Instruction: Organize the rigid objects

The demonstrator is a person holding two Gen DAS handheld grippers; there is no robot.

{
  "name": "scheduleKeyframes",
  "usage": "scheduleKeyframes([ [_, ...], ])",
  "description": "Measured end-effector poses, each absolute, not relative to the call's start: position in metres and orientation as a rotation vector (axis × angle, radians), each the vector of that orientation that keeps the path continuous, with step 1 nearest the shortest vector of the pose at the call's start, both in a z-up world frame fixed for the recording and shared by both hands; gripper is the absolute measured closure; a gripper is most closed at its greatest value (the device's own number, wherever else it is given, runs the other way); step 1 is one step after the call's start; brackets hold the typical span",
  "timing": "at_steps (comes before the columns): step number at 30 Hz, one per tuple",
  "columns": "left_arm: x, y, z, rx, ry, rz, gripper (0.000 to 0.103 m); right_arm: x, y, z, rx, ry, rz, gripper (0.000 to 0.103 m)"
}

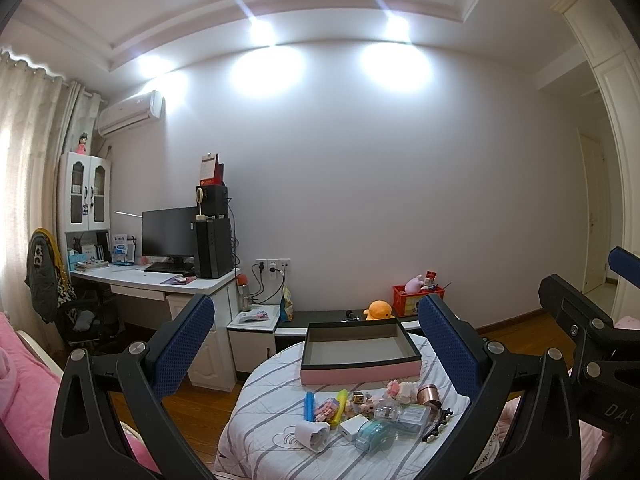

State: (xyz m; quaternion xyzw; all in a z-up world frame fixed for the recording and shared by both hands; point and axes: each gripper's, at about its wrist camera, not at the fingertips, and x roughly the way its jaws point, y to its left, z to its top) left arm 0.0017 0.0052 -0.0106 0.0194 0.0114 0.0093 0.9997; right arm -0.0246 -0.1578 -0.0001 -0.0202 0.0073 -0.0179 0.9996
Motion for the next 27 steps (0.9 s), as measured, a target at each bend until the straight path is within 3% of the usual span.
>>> scheduleKeyframes([
  [27, 0.0028, 0.0062, -0.0145, 0.035, 0.031, 0.017, 0.000, -0.0226, -0.1575, 0.0016, -0.054, 0.026, -0.042, 0.000],
])
